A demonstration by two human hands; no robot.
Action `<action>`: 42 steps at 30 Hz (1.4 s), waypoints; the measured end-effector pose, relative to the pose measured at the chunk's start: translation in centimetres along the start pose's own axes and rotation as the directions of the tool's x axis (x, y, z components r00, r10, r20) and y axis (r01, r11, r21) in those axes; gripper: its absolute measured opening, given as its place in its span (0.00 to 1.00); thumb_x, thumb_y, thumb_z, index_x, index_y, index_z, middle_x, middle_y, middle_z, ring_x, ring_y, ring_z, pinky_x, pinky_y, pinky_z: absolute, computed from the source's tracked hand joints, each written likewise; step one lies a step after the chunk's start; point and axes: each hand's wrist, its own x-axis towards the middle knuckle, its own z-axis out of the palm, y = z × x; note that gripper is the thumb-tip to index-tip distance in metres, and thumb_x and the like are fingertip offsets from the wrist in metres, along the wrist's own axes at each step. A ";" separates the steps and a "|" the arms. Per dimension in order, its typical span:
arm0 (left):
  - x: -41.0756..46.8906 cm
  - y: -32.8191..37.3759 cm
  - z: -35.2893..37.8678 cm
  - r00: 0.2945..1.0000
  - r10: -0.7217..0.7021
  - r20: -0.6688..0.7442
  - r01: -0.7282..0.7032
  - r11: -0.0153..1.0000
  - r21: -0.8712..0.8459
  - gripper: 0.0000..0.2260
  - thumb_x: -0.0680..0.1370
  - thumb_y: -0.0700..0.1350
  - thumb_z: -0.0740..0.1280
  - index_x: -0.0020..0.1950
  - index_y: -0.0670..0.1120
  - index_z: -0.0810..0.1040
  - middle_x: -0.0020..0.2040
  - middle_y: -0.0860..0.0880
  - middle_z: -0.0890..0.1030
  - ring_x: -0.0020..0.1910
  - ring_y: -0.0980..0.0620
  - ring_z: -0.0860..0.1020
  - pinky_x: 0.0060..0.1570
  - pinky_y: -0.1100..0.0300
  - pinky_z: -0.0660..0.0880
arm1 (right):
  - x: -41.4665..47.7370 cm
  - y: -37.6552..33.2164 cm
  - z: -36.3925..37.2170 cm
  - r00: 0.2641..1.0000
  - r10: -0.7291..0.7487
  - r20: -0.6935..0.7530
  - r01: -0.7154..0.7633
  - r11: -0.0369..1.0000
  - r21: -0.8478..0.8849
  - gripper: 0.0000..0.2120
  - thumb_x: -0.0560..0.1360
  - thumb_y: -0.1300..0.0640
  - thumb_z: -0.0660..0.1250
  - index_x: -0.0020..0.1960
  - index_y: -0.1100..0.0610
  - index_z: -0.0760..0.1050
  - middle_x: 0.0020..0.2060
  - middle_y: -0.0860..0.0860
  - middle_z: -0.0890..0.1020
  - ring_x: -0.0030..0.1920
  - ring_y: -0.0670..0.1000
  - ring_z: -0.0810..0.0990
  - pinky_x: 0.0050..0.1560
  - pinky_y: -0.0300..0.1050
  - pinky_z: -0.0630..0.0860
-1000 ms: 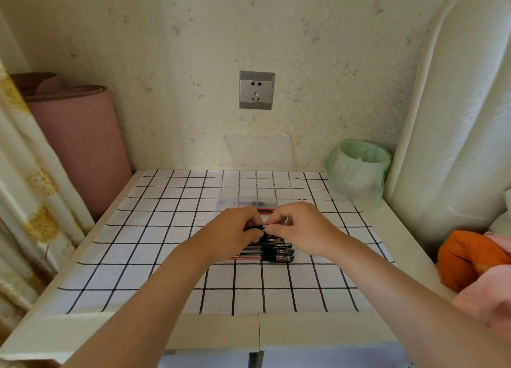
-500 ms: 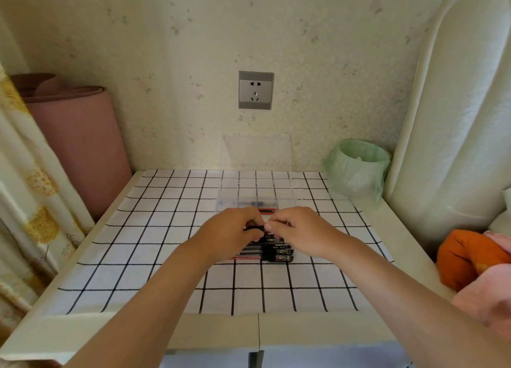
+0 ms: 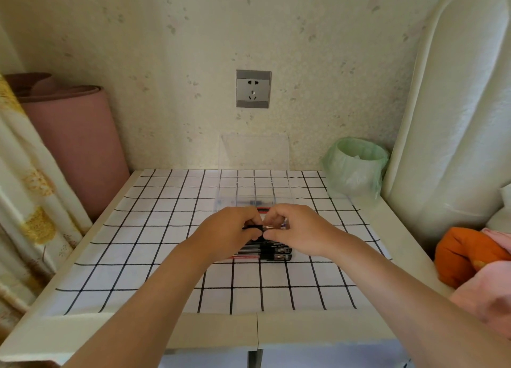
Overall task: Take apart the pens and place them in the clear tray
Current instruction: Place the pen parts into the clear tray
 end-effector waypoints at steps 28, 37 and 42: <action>0.4 0.9 0.3 1.000 -0.017 0.002 0.017 1.000 0.021 0.05 0.79 0.50 0.66 0.53 0.54 0.79 0.45 0.57 0.82 0.43 0.57 0.78 0.47 0.55 0.77 | 0.3 0.8 -0.6 1.000 0.015 -0.008 -0.015 1.000 -0.027 0.06 0.78 0.47 0.66 0.47 0.46 0.81 0.39 0.43 0.80 0.32 0.37 0.74 0.35 0.39 0.67; 0.9 1.5 0.8 0.996 -0.078 0.051 0.073 0.993 0.098 0.08 0.80 0.53 0.62 0.57 0.56 0.79 0.44 0.57 0.81 0.40 0.59 0.77 0.46 0.58 0.77 | -1.2 3.7 -3.5 0.969 0.244 -0.025 -0.239 0.915 -0.326 0.08 0.74 0.44 0.67 0.51 0.44 0.81 0.46 0.41 0.81 0.49 0.44 0.79 0.53 0.46 0.77; 1.1 1.6 1.3 0.994 -0.074 0.082 0.065 0.993 0.102 0.09 0.80 0.53 0.62 0.58 0.56 0.78 0.47 0.57 0.81 0.39 0.60 0.76 0.40 0.64 0.72 | -1.8 3.5 -3.1 0.956 0.282 0.084 -0.233 0.901 -0.367 0.13 0.69 0.43 0.73 0.52 0.44 0.82 0.46 0.40 0.81 0.49 0.43 0.79 0.53 0.45 0.77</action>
